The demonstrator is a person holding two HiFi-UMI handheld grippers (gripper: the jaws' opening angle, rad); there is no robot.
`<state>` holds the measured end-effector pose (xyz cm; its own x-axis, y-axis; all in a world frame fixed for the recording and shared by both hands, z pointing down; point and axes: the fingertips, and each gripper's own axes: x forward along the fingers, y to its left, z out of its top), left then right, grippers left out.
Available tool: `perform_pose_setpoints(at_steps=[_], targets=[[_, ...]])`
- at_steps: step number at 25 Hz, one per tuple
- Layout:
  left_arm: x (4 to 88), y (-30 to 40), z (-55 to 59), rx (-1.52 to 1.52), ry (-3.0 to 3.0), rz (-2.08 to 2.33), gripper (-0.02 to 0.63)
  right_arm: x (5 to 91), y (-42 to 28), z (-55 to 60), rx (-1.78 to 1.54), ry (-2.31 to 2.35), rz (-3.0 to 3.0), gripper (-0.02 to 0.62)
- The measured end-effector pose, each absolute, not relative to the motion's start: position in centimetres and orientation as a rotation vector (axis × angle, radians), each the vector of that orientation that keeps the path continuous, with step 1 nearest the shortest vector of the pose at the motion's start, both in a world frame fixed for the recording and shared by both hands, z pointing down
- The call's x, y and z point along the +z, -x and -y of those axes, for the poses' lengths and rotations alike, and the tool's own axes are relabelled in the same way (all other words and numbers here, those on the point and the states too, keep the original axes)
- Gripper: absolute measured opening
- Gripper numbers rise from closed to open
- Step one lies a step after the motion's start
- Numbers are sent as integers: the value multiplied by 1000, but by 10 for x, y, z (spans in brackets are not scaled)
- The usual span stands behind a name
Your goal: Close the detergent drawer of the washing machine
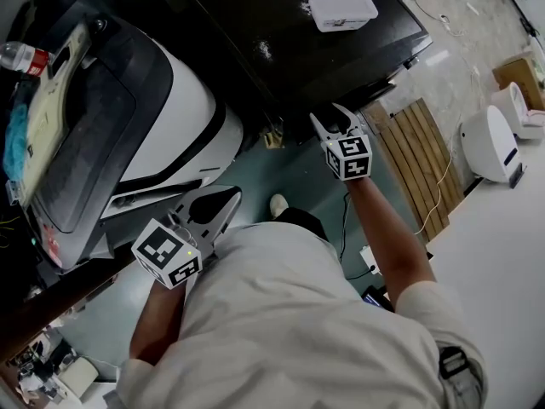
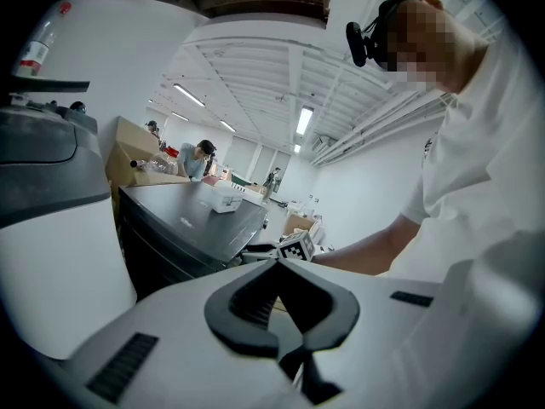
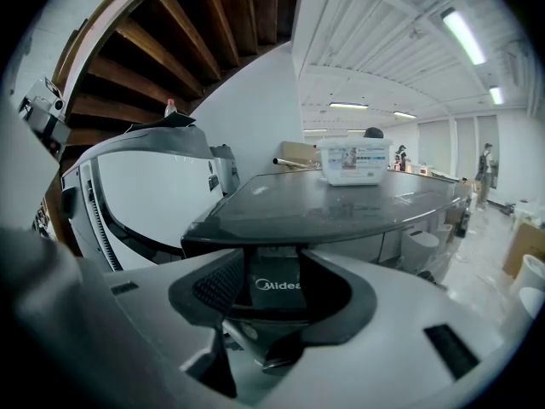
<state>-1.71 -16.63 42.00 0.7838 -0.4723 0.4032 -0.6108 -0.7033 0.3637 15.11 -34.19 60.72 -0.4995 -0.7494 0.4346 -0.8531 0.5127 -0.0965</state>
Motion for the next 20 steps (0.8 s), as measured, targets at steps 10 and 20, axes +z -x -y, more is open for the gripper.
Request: perform_pose_setpoints(at_steps=[10,20], targets=[[409,25,149,345,-2538,774,-5,595,-155,327,447,-1365,2411,207],[393,50,117,324,-2602,643,-5,562,-151,264,495,-1510,2367,195]])
